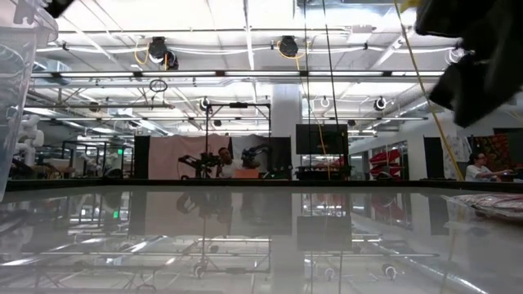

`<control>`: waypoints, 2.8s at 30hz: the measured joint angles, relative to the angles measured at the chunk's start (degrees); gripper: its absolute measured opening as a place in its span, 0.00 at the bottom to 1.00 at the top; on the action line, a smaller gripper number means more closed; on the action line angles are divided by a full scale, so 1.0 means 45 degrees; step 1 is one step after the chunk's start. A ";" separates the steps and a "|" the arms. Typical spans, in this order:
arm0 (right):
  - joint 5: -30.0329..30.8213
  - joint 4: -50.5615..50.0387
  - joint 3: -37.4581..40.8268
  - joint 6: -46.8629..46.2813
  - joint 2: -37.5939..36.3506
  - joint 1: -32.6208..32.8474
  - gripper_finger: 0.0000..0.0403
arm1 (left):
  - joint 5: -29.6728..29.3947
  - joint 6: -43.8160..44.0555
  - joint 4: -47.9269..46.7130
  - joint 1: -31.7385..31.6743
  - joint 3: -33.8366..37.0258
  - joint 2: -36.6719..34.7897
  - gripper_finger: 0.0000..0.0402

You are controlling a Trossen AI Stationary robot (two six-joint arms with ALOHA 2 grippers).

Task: Sort popcorn bags into baskets
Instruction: Put the popcorn bag into the transparent bin

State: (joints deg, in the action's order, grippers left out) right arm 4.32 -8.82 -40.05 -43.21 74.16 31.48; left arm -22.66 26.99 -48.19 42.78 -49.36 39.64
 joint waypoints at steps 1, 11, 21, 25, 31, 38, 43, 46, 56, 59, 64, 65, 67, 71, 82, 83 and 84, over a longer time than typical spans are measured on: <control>0.0007 -0.0091 -0.0003 -0.0300 0.0093 0.0207 0.43 | -0.0603 -0.0384 0.0062 -0.0234 0.0000 0.0087 0.29; 0.0044 -0.2424 0.0005 -0.4724 0.0614 0.1679 0.43 | -0.3268 -0.4011 0.4031 -0.2279 0.0475 0.2086 0.29; 0.1724 -0.0399 0.0005 -0.2129 0.1163 0.1847 0.43 | -0.1960 -0.5010 0.8034 -0.4014 0.1668 0.4829 0.29; 0.1342 0.0141 0.0010 -0.1259 0.1878 0.1009 0.43 | -0.1191 -0.5494 0.9495 -0.4580 0.1904 0.5706 0.29; -0.0056 0.2092 0.0009 -0.0168 0.3058 0.0123 0.43 | -0.0294 -0.6097 1.0654 -0.5387 0.1908 0.6496 0.29; -0.0639 0.2932 -0.0019 0.0452 0.4472 -0.0028 0.40 | 0.0273 -0.6121 1.1009 -0.6322 0.1911 0.6799 0.29; -0.0481 0.2954 -0.0039 0.0572 0.4806 -0.0032 0.24 | 0.0638 -0.5652 1.1487 -0.6795 0.1919 0.6794 0.29; -0.0470 0.2920 -0.0029 0.0810 0.4824 -0.0042 0.10 | 0.0656 -0.5436 1.1682 -0.6826 0.1919 0.6794 0.29; 0.0585 0.4185 0.0024 0.2793 0.4561 -0.0083 0.01 | 0.0730 -0.4188 1.3358 -0.6425 0.1919 0.6789 0.29; 0.1183 0.4290 0.0058 0.3410 0.4134 -0.0066 0.00 | 0.0761 -0.4217 1.3845 -0.6132 0.1915 0.6789 0.29; 0.2720 0.4610 0.0049 0.4800 0.3392 -0.0111 0.00 | 0.0748 -0.4247 1.4463 -0.5771 0.1914 0.6789 0.29; 0.2954 0.4685 0.0049 0.4983 0.3285 -0.0151 0.00 | 0.0748 -0.4199 1.4531 -0.5724 0.1914 0.6789 0.29; 0.3369 0.4915 0.0049 0.5406 0.3080 -0.0231 0.00 | 0.0746 -0.4003 1.4581 -0.5611 0.1914 0.6791 0.29; 0.3736 0.5728 0.0044 0.6291 0.2956 -0.0441 0.00 | 0.0721 -0.3832 1.4887 -0.5381 0.1913 0.7221 0.29; 0.3716 0.6864 0.0039 0.7767 0.2546 -0.1228 0.00 | 0.0685 -0.4082 1.7488 -0.5360 0.1904 0.9325 0.29; 0.3760 0.6901 0.0030 0.7893 0.2411 -0.1314 0.00 | 0.0685 -0.4259 1.7681 -0.5391 0.1899 0.9481 0.29; 0.3913 0.6866 0.0029 0.8054 0.2210 -0.1381 0.00 | 0.0682 -0.4519 1.7734 -0.5408 0.1900 0.9603 0.29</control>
State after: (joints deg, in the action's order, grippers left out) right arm 21.92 22.08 -39.92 -6.97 84.11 25.26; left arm -19.59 6.65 31.61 18.44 -40.81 82.86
